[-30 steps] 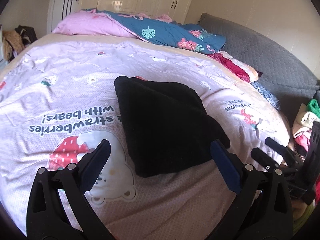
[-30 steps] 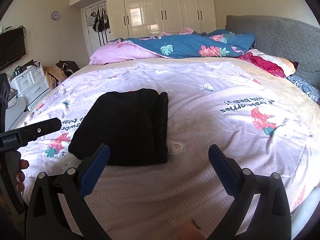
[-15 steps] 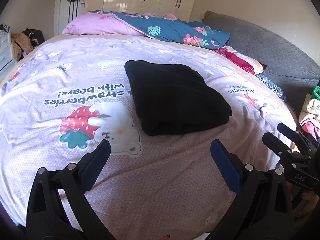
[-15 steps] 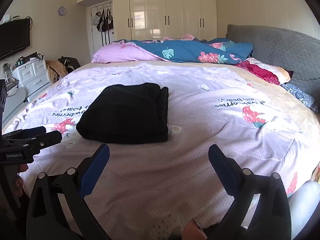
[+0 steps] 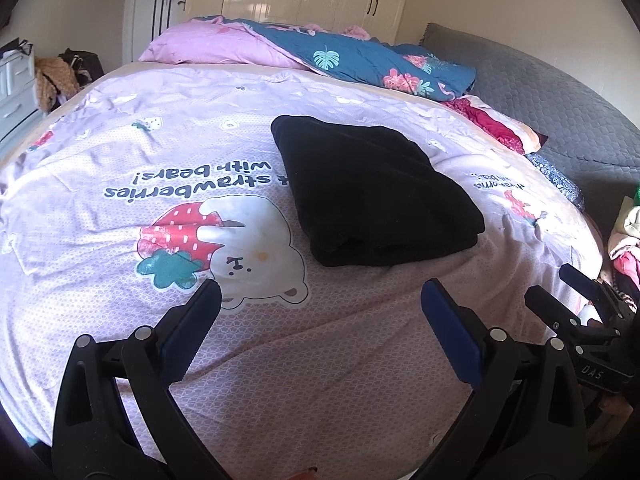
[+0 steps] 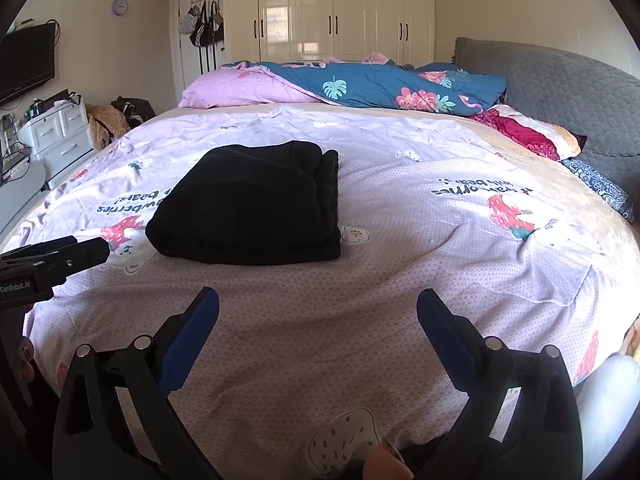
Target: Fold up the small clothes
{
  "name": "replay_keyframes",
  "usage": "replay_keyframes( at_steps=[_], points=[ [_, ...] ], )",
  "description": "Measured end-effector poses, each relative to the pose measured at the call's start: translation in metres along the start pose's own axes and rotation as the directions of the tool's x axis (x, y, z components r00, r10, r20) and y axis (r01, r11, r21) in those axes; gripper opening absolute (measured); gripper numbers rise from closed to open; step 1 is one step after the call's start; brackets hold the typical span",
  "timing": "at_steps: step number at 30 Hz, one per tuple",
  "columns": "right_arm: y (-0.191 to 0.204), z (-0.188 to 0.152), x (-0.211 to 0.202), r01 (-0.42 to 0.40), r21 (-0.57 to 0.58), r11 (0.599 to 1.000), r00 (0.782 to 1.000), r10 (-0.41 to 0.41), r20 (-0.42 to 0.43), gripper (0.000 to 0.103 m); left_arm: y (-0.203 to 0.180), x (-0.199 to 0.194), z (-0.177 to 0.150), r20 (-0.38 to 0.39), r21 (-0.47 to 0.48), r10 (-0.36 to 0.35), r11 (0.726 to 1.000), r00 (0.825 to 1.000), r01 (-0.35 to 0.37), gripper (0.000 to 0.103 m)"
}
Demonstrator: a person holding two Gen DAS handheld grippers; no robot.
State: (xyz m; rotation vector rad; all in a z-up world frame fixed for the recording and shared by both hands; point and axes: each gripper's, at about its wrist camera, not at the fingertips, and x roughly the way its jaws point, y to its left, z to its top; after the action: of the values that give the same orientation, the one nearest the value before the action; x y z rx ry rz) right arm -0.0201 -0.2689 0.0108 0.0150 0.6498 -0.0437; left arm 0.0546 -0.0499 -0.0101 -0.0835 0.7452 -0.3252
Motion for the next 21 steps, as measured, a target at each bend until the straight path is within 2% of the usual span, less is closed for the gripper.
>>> replay_keyframes(
  at_steps=[21],
  points=[
    [-0.0013, -0.0019, 0.0059, 0.009, 0.005, 1.0, 1.0, -0.009, -0.015, 0.099, 0.004, 0.0017, 0.0012, -0.01, -0.013, 0.022, 1.0, 1.0, -0.022, 0.094]
  ],
)
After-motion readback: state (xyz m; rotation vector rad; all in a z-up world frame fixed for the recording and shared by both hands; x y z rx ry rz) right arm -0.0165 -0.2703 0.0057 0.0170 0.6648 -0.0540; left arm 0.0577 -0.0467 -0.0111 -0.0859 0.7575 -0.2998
